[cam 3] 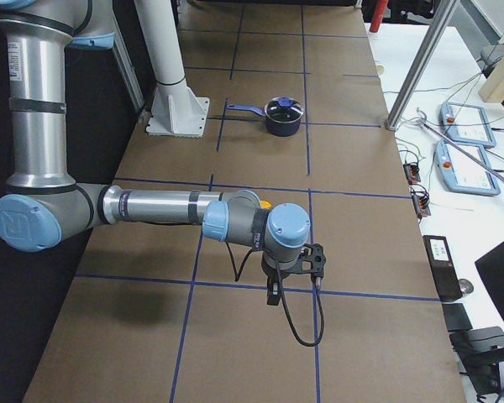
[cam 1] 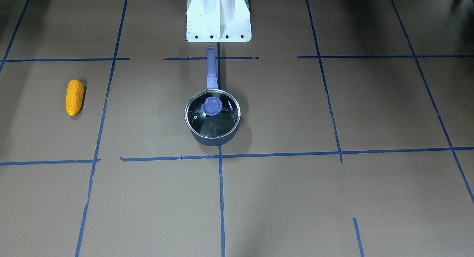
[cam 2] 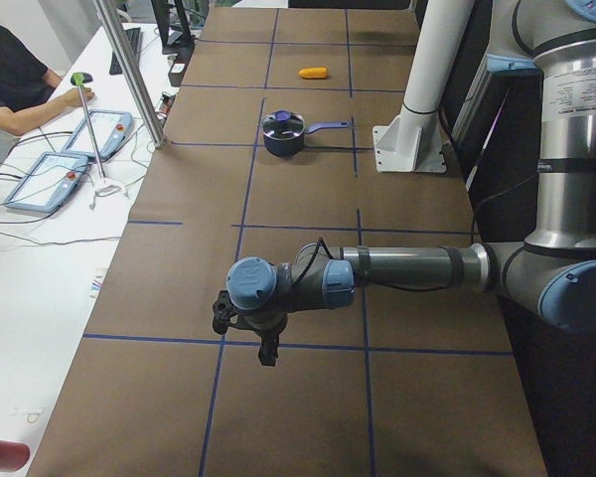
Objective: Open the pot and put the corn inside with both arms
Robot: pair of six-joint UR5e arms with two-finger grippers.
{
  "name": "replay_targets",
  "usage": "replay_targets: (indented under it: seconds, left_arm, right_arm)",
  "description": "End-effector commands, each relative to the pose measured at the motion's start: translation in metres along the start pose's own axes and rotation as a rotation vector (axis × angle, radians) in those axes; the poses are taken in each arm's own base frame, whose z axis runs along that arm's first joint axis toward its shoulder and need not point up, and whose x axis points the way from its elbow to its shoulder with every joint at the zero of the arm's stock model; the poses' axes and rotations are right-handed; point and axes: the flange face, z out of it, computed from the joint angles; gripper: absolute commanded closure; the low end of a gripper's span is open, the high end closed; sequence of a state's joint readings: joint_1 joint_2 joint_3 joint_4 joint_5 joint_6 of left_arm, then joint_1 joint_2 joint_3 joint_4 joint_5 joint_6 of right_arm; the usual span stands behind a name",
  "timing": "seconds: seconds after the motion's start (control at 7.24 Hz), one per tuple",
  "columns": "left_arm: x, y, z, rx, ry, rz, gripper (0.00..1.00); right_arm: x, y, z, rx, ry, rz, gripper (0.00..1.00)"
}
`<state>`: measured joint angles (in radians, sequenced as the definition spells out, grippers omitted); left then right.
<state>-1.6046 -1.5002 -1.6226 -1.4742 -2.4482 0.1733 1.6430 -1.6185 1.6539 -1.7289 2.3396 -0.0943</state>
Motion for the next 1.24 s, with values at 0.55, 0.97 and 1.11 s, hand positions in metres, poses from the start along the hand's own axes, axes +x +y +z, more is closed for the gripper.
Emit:
replay_targets:
  seconds: [0.55, 0.97, 1.11]
  left_arm:
    - [0.002, -0.004, -0.003, 0.005, -0.001, 0.009, 0.00]
    - [0.019, -0.011, -0.018, 0.034, -0.012, 0.041, 0.00]
    - [0.032, -0.014, -0.027, 0.046, -0.019, 0.059, 0.00]
  right_arm:
    - [-0.005, -0.004, 0.000, -0.001, 0.001, -0.003, 0.00]
    - [-0.008, -0.007, -0.002, 0.003, 0.000, -0.005, 0.00]
    - [-0.009, -0.007, -0.002, 0.003, 0.000, -0.009, 0.00]
